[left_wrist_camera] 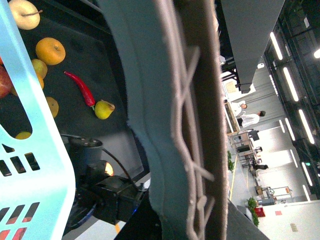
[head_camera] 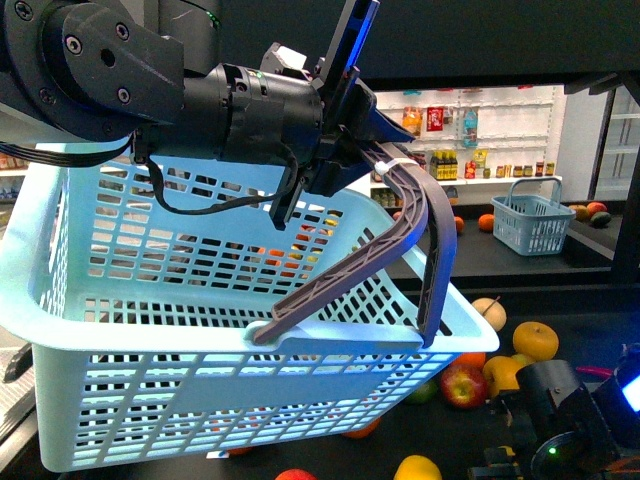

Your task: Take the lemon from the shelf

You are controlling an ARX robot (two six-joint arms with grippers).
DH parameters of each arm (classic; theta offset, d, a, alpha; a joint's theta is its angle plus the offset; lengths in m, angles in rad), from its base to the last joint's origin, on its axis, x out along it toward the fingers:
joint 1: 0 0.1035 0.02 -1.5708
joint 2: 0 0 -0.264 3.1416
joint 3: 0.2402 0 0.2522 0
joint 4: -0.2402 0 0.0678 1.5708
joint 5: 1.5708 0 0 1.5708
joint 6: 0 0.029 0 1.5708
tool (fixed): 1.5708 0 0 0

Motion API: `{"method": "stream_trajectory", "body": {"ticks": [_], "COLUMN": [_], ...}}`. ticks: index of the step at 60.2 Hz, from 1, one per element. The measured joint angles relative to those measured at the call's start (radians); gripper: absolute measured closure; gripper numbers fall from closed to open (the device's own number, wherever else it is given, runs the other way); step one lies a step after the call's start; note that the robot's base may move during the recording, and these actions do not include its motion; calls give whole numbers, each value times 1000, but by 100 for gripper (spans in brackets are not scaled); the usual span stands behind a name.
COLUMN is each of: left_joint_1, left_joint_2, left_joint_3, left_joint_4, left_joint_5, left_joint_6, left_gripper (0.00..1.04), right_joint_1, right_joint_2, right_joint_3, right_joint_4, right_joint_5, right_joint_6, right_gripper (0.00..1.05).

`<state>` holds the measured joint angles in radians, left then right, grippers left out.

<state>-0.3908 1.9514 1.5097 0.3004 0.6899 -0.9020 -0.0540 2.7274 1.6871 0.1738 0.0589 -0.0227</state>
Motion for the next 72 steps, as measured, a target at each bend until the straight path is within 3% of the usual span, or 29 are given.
{"method": "stream_trajectory", "body": {"ticks": [5, 19, 36, 72], "left_joint_1": [0, 0, 0, 0], "left_joint_2": [0, 0, 0, 0], "left_joint_3": [0, 0, 0, 0], "left_joint_4": [0, 0, 0, 0], "left_joint_5": [0, 1, -2, -2], "left_joint_6": [0, 0, 0, 0], "left_gripper": [97, 97, 97, 97], "right_joint_1": [-25, -84, -5, 193], "right_joint_2": [-82, -440, -755, -756], "right_joint_3": [-85, -341, -362, -352], "right_joint_4": [61, 166, 128, 153], "right_joint_5": [-6, -191, -395, -455], "right_joint_6": [-18, 27, 227, 436], "right_gripper": [61, 61, 62, 62]}}
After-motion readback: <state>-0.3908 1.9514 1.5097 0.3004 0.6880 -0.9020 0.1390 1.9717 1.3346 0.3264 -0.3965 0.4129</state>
